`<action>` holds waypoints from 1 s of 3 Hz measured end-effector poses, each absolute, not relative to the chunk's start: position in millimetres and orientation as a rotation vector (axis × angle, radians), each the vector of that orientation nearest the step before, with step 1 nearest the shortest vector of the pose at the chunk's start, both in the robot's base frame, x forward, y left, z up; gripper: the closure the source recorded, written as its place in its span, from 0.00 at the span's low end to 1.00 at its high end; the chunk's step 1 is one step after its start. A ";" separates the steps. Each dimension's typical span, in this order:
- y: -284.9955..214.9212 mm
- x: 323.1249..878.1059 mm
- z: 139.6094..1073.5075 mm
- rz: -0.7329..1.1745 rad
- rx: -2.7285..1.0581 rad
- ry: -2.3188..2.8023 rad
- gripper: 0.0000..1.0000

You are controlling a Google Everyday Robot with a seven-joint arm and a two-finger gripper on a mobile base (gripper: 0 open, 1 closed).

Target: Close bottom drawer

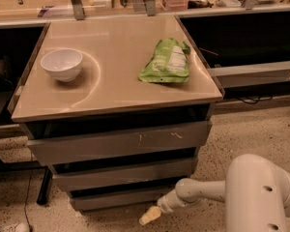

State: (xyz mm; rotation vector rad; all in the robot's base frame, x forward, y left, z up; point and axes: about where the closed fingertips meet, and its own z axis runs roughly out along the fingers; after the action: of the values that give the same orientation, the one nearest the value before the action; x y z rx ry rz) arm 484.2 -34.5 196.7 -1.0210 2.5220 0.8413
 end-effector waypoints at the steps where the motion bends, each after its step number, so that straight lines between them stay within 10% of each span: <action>1: -34.5 484.1 196.6 0.841 -1.021 2.522 0.18; 3: -34.5 484.1 196.6 0.842 -1.021 2.522 0.65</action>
Offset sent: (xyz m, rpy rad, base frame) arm 0.0000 0.0000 0.0000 0.0000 0.0000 0.0000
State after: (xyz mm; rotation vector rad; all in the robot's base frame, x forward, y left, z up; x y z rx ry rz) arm 484.1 -34.5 196.6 -1.0211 2.5220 0.8415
